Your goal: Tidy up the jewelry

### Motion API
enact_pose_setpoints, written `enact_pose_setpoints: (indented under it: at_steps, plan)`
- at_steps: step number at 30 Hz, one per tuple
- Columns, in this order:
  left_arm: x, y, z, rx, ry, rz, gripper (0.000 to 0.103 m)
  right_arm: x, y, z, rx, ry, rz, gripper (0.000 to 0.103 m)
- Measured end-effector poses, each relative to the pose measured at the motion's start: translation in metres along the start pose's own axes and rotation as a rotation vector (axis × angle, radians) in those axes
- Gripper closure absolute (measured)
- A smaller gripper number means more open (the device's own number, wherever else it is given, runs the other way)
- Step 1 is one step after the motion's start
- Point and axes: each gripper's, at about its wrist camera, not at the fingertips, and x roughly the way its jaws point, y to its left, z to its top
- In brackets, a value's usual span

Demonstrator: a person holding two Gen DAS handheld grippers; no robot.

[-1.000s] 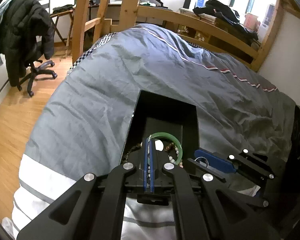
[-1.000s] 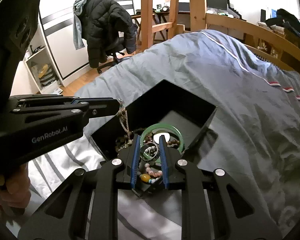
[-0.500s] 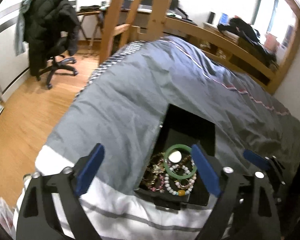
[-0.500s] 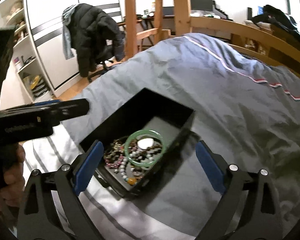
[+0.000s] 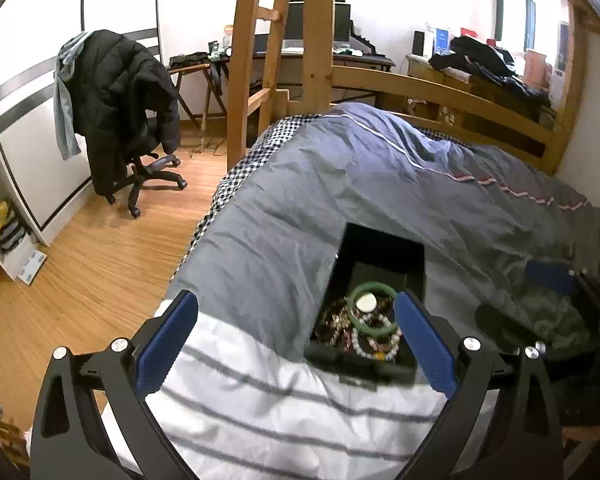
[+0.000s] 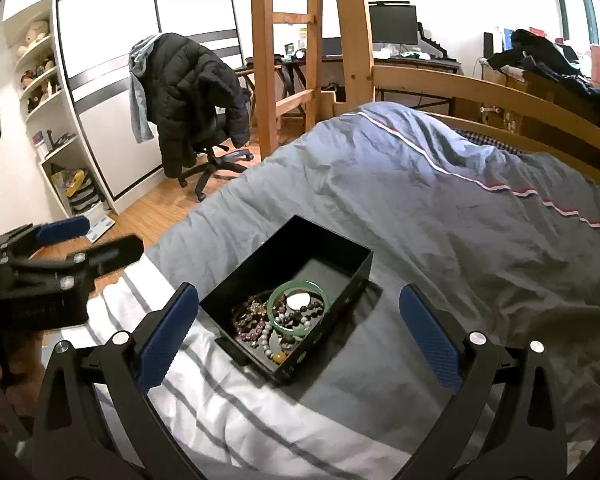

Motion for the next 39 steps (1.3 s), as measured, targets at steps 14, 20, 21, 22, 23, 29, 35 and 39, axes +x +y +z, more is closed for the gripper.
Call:
enact_pose_setpoints:
  at_steps: [14,20,21,22,23,29,35,39]
  plan:
    - [-0.019,0.018,-0.047,-0.007,-0.039,0.061,0.006,-0.018,-0.013,-0.023,0.025,0.046,-0.028,0.004]
    - [-0.016,0.016,-0.052,0.015,-0.036,0.051,0.006,-0.011,-0.013,-0.026,0.022,0.062,-0.026,0.004]
    - [-0.014,0.016,-0.053,0.011,-0.030,0.048,0.006,-0.011,-0.012,-0.027,0.020,0.064,-0.025,0.004]
    - [-0.013,0.017,-0.054,0.007,-0.024,0.044,0.006,-0.010,-0.012,-0.028,0.017,0.067,-0.026,0.004]
    - [-0.011,0.019,-0.055,0.001,-0.015,0.037,0.006,-0.010,-0.011,-0.029,0.015,0.069,-0.028,0.004]
    - [-0.011,0.024,-0.058,-0.025,-0.011,0.009,0.006,-0.007,-0.011,-0.034,0.015,0.083,-0.029,0.004]
    - [-0.011,0.024,-0.060,-0.018,-0.015,0.016,0.006,-0.007,-0.011,-0.035,0.018,0.085,-0.028,0.004]
    - [-0.012,0.021,-0.061,-0.009,-0.025,0.030,0.006,-0.007,-0.010,-0.036,0.019,0.088,-0.025,0.004]
